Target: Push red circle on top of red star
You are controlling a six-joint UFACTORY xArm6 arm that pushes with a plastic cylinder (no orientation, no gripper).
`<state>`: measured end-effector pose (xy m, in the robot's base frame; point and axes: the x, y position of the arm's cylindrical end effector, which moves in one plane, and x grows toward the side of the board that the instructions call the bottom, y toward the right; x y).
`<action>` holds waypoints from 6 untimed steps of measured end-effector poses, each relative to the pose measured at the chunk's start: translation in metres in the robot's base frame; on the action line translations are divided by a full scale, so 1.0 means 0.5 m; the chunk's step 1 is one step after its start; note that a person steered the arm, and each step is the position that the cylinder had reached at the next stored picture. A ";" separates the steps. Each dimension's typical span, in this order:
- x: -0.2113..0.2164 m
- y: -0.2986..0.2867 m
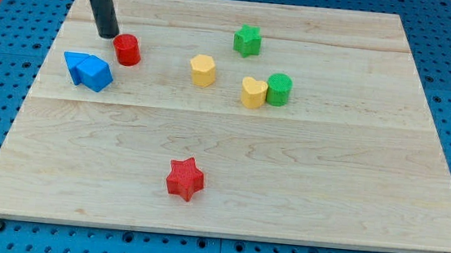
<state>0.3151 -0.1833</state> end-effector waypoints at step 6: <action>0.302 0.225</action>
